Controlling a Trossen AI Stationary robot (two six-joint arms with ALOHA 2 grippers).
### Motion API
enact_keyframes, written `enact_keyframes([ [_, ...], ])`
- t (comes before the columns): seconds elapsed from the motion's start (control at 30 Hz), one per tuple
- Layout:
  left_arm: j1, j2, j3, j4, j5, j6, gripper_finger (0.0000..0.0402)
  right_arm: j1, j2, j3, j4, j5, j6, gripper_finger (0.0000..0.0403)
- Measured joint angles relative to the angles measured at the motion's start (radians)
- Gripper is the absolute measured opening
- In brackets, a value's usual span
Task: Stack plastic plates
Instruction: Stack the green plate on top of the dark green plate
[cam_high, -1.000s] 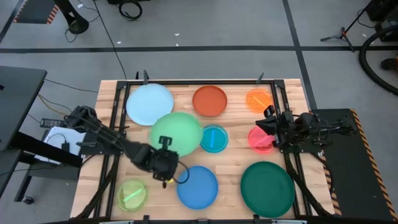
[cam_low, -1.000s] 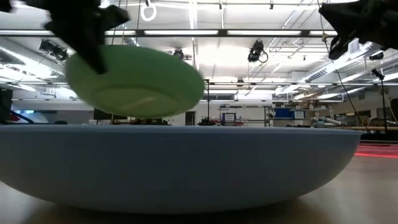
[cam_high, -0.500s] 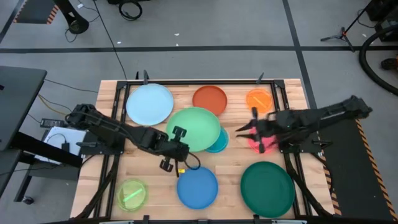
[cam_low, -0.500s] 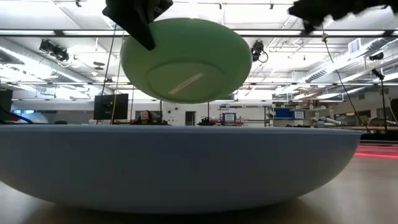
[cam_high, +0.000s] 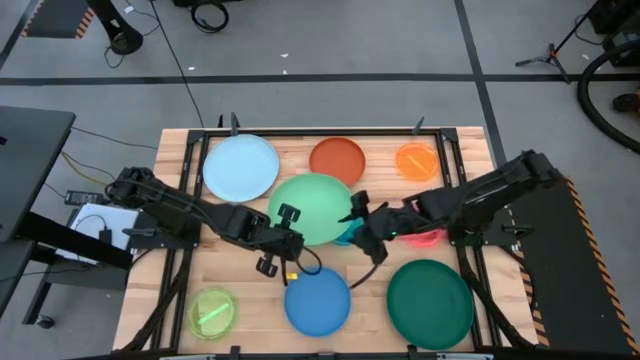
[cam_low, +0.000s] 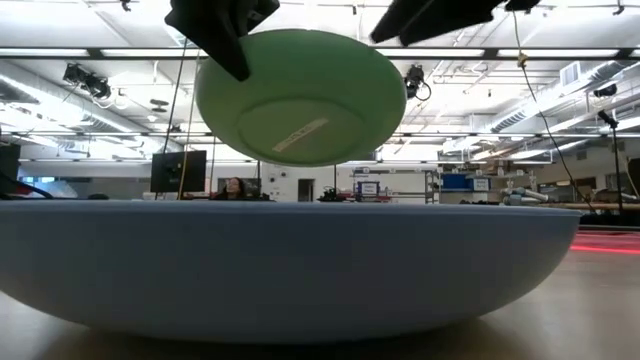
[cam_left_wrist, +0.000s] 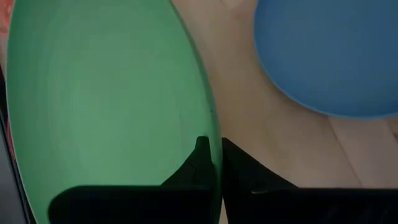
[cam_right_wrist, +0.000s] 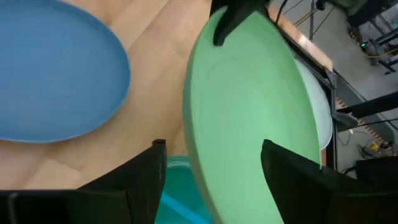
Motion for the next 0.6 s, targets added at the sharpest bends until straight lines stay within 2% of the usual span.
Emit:
enact_keyframes([
  [0.37,-0.009,0.0,0.0,0.015,-0.017,0.014,0.0016,-0.05,0.1,0.009,0.0,-0.026,-0.049,0.021],
  [0.5,-0.01,0.0,0.0,0.016,-0.029,0.016,0.0017,-0.051,0.104,0.009,-0.001,-0.027,-0.049,0.0166],
  [0.6,-0.01,0.0,0.0,0.016,-0.078,0.027,0.0023,-0.05,0.097,0.009,-0.007,-0.027,-0.057,0.0118],
])
